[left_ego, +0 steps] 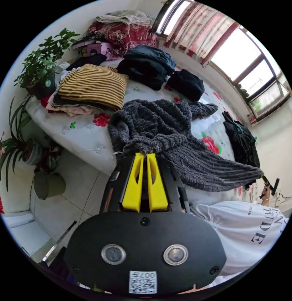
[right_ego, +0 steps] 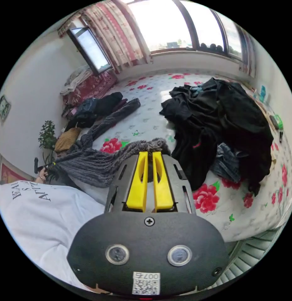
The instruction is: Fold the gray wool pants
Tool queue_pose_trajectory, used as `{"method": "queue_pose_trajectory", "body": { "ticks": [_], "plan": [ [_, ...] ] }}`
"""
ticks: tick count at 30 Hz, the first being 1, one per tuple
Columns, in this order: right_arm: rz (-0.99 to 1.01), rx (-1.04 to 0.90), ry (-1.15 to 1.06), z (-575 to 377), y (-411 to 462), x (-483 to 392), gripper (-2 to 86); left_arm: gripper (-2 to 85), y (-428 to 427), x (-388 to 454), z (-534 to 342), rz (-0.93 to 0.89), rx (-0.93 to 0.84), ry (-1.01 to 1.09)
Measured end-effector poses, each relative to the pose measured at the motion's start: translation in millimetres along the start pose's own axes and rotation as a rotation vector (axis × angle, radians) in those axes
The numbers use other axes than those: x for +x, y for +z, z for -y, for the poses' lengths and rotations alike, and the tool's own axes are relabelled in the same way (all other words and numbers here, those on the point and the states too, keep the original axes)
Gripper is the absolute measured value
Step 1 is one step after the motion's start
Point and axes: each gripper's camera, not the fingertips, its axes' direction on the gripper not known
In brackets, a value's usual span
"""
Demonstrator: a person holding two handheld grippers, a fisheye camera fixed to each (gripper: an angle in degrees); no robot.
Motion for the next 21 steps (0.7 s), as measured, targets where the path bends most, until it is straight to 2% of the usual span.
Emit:
{"method": "queue_pose_trajectory", "body": {
  "ticks": [3, 6, 8, 9, 15, 21],
  "plan": [
    [-0.125, -0.074, -0.104, 32.3, -28.7, -37.9, 3.8, 0.0, 22.7, -3.6, -3.3, 0.005, -0.005, -0.030],
    [-0.238, -0.133, -0.063, 54.3, 38.8, -22.2, 6.0, 0.8, 79.5, -11.1, -7.1, -0.019, -0.072, -0.093],
    [-0.209, -0.332, -0.010, 40.8, 120.2, 13.2, 7.2, 1.5, 112.9, -19.7, -15.8, -0.021, -0.122, -0.154],
    [-0.190, -0.354, 0.007, 31.8, 133.0, 21.1, 7.5, 1.7, 116.9, -21.1, -18.6, -0.023, -0.124, -0.159],
    [-0.109, -0.253, 0.221, -85.7, 162.7, 93.1, 9.2, 7.1, 111.8, -37.0, -48.5, -0.067, -0.075, -0.162],
    [-0.112, -0.336, 0.319, -138.1, 217.4, 135.0, 5.9, 9.7, 120.3, -42.9, -71.4, -0.057, -0.042, -0.174]
  ]
}}
